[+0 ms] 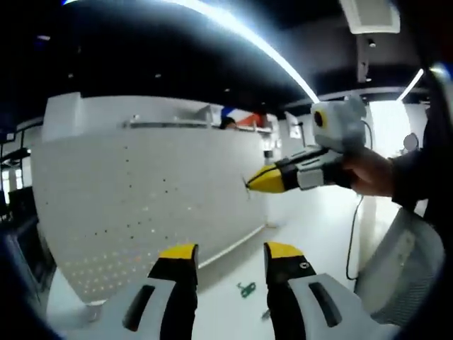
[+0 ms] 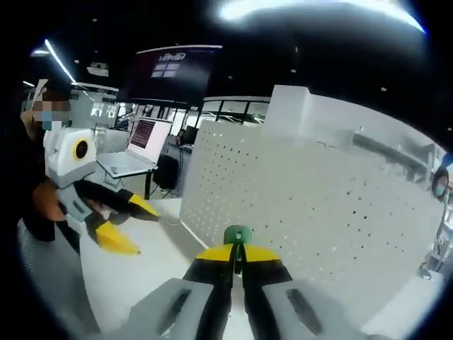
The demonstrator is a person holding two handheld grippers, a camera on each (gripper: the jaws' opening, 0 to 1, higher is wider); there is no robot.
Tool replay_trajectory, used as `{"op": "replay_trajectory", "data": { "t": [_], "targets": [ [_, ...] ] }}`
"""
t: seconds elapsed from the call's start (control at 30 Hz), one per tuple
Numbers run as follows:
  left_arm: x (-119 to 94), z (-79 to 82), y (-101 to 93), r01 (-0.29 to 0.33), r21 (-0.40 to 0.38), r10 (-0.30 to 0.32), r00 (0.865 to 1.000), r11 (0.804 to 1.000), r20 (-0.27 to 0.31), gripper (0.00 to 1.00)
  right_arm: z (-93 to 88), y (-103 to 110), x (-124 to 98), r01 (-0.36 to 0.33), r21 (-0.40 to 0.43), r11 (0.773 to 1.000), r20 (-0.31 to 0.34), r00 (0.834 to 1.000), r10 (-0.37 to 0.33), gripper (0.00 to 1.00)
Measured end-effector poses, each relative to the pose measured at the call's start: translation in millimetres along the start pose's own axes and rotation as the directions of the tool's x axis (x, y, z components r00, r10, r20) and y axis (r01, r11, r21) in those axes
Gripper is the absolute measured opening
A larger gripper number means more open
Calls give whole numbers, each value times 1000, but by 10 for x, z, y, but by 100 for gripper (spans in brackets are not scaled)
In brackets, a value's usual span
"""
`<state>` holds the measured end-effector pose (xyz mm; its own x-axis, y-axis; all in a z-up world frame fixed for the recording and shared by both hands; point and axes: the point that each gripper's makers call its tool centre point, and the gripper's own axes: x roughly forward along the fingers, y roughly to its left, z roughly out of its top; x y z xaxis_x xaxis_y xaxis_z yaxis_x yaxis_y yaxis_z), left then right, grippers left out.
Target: Insert the hook assembly into the mounting plate slot until the hook locks in place.
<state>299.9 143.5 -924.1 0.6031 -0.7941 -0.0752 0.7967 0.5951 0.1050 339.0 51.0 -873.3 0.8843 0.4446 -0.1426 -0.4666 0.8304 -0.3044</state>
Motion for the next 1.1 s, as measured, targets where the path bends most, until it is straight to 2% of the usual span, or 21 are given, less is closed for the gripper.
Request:
{"op": "replay_trajectory", "data": {
  "t": [0.17,0.53,1.1],
  "targets": [
    [-13,6,46,-11,3,11,1000,1000,3,38,191,-249,94,60,9,998,32,998,-60,1],
    [-20,4,78,-17,3,17,1000,1000,2,37,353,-654,293,150,57,987,68,986,-154,1],
    [-10,-7,73,-8,-18,8,1000,1000,-1,36,513,-1331,683,312,155,937,115,937,-331,1]
  ]
}}
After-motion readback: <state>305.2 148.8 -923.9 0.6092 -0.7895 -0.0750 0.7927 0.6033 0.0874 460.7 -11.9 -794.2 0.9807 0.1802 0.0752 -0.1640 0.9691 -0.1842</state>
